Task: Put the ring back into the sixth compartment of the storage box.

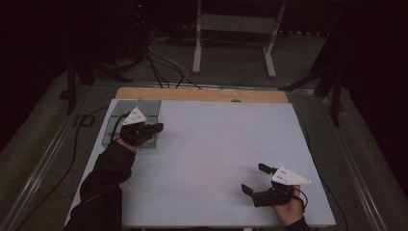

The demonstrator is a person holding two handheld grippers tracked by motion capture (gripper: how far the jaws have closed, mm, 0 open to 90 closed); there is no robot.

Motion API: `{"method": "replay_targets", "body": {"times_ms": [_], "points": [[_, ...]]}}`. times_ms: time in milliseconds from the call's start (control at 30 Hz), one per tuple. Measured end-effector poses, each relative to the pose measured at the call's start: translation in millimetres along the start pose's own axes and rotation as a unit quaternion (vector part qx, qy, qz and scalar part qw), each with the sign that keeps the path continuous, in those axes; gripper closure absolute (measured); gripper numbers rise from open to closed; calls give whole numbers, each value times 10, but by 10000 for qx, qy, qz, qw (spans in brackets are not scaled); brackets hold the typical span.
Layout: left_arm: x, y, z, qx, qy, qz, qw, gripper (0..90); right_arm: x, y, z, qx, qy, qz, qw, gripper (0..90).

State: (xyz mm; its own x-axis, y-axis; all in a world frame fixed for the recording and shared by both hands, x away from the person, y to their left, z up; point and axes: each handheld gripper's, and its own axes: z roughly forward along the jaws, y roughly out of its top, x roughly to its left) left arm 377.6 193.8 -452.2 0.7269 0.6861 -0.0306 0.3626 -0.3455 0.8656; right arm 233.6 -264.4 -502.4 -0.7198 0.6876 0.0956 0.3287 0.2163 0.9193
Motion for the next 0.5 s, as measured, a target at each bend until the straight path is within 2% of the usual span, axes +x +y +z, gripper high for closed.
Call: {"method": "replay_targets", "body": {"times_ms": [233, 500], "points": [[90, -49, -23, -43, 190, -139, 9997, 896, -2, 1, 0, -2, -1, 6, 10000, 0], [183, -133, -1, 63, 390, -246, 9989, 896, 6, 0, 0, 2, -15, -7, 10000, 0]]}}
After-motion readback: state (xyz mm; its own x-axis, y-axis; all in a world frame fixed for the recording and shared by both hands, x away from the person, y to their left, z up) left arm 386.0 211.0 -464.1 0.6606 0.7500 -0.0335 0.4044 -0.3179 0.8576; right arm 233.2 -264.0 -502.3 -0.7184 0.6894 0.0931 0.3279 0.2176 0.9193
